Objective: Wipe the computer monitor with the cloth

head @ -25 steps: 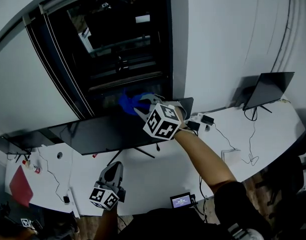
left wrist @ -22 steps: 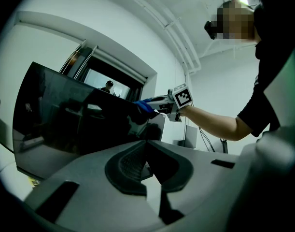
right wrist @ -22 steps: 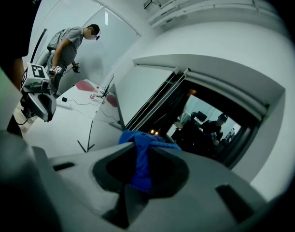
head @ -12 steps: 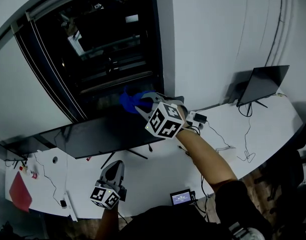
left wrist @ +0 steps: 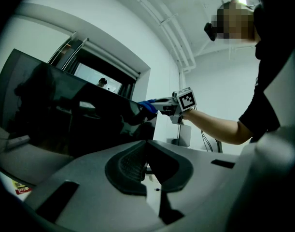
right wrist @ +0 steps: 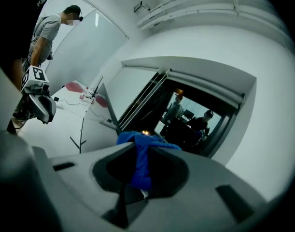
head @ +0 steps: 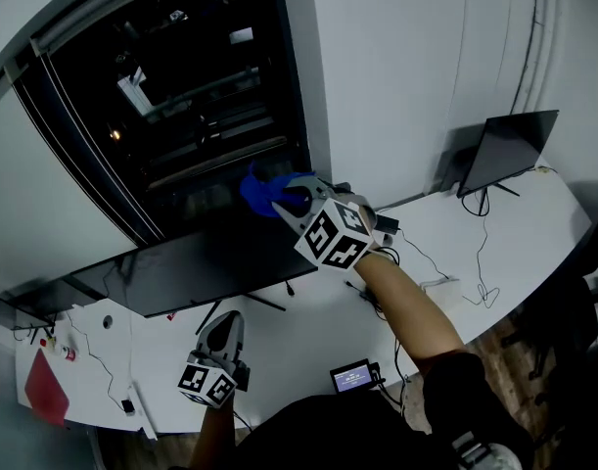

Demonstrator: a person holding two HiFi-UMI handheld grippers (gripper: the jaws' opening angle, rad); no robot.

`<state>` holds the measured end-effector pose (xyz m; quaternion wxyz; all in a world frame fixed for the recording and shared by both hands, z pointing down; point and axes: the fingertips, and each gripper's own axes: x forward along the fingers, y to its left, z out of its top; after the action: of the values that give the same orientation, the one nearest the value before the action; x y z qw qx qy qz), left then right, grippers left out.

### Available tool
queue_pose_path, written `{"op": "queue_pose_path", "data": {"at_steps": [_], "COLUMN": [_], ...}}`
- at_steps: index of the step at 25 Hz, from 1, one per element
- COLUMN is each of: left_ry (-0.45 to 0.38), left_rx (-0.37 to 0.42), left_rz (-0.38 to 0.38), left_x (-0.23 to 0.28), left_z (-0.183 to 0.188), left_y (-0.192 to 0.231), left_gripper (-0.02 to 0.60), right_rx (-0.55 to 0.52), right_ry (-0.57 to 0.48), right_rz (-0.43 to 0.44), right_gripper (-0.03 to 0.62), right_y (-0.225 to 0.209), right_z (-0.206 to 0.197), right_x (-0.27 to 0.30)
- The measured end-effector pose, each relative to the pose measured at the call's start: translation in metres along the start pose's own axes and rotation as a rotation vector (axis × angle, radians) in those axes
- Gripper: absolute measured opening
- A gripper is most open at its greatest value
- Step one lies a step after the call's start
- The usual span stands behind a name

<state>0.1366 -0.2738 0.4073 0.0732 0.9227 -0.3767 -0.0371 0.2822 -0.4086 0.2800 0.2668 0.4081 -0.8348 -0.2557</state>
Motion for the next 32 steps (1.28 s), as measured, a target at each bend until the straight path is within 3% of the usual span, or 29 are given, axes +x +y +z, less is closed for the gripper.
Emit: {"op": "queue_pose_path", "data": {"at_steps": [13, 20, 24, 32], "left_ry": [0.013, 0.016, 0.027, 0.041], "left_rx": [-0.015, -0.026, -0.033, -0.026], "left_rz": [-0.001, 0.006, 0.007, -0.029], "left_x": [0.002, 0.001, 0.0, 0.009], "left_z": [-0.01, -0.012, -0.015, -0.018], "left_y": [0.001, 0.002, 0.003, -0.002], "left_gripper": [-0.006, -0.006, -0.006, -0.006], "right_rx": [0.123, 0.281, 0.417, 0.575], "right_ry": [-0.093, -0.142, -0.183, -0.243], "right_rz": [-0.122, -0.203, -0.189, -0.171], "right_gripper": [0.061, 0.061, 0.061, 0.061], "right_y": [-0.017, -0.033, -0.028, -0.014], "right_z": [-0.021, -0.044, -0.059, -0.078], "right_x": [-0.025, -0.04, -0.044, -0.04]}}
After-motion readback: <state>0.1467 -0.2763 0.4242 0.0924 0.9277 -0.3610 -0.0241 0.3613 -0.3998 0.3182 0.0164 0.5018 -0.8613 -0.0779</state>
